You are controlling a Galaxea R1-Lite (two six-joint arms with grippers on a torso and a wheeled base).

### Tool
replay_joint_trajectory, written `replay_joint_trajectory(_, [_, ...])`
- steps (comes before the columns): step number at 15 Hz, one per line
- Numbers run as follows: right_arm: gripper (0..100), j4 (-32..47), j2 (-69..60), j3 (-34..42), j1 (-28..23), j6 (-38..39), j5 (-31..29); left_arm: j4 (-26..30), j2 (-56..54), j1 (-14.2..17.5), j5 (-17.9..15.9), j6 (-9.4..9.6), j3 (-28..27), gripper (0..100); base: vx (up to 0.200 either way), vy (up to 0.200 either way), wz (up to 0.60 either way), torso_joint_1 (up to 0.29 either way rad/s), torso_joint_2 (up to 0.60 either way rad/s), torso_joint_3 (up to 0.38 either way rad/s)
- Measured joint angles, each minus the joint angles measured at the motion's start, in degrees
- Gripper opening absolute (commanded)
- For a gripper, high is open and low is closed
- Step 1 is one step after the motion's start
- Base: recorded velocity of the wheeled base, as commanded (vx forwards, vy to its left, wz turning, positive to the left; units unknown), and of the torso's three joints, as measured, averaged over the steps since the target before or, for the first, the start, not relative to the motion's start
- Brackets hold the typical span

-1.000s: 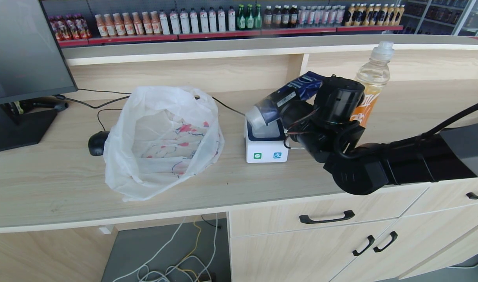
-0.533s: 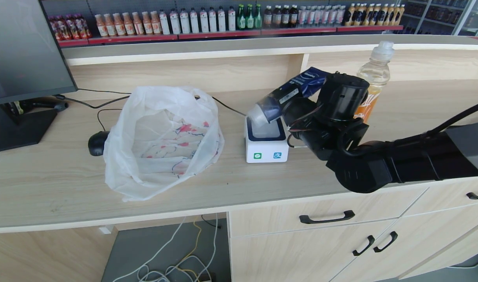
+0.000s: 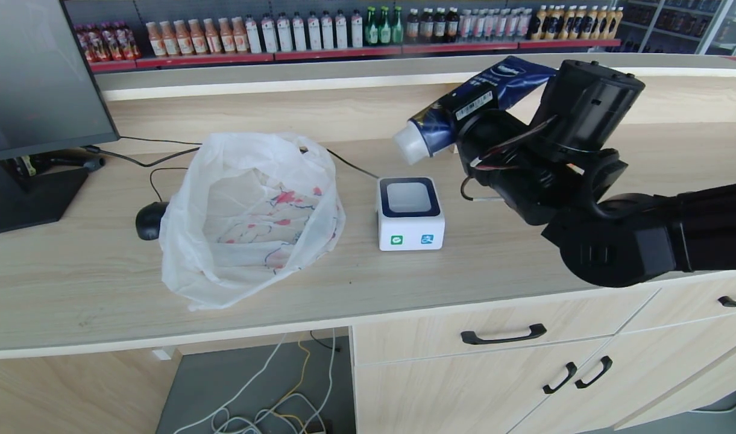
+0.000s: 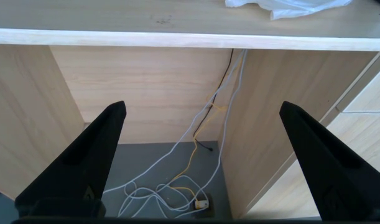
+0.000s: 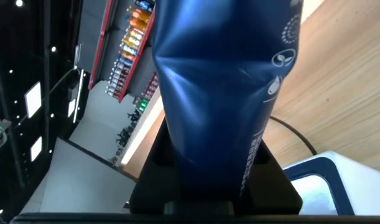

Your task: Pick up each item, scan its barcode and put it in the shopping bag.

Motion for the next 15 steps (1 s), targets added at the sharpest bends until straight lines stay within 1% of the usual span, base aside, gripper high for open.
replay_joint_trajectory(3, [0, -0.26, -4.69, 5.23, 1.04, -2.46, 0.02, -0.02, 0.00, 0.00, 0.00, -0.02, 0.00, 100, 0.000, 0.000, 0.00, 0.000, 0.00, 0.000])
replay_joint_trajectory(5, [0, -2.52, -8.33, 9.69, 3.46, -7.03, 0.13, -0.02, 0.00, 0.00, 0.00, 0.00, 0.00, 100, 0.000, 0.000, 0.00, 0.000, 0.00, 0.000])
replay_joint_trajectory(9, [0, -14.04, -13.20, 19.02, 9.51, -23.10, 0.61, -0.02, 0.00, 0.00, 0.00, -0.02, 0.00, 100, 0.000, 0.000, 0.00, 0.000, 0.00, 0.000])
replay_joint_trajectory(10, [0, -17.88, -13.81, 22.04, 10.50, -26.71, 1.83, -0.02, 0.00, 0.00, 0.00, 0.02, 0.00, 100, 0.000, 0.000, 0.00, 0.000, 0.00, 0.000])
replay_joint_trajectory(11, [0, -22.67, -14.09, 26.01, 11.02, -30.65, 4.71, -0.02, 0.00, 0.00, 0.00, 0.04, 0.00, 100, 0.000, 0.000, 0.00, 0.000, 0.00, 0.000])
replay_joint_trajectory(13, [0, -33.16, -13.40, 32.02, 10.67, -39.44, 12.62, -0.02, 0.00, 0.00, 0.00, 0.04, 0.00, 100, 0.000, 0.000, 0.00, 0.000, 0.00, 0.000])
replay_joint_trajectory(14, [0, -36.24, -12.54, 33.29, 10.06, -42.78, 15.30, -0.02, 0.00, 0.00, 0.00, 0.06, 0.00, 100, 0.000, 0.000, 0.00, 0.000, 0.00, 0.000])
replay_joint_trajectory(15, [0, -36.74, -11.82, 34.10, 9.62, -45.26, 16.45, -0.02, 0.00, 0.00, 0.00, 0.04, 0.00, 100, 0.000, 0.000, 0.00, 0.000, 0.00, 0.000])
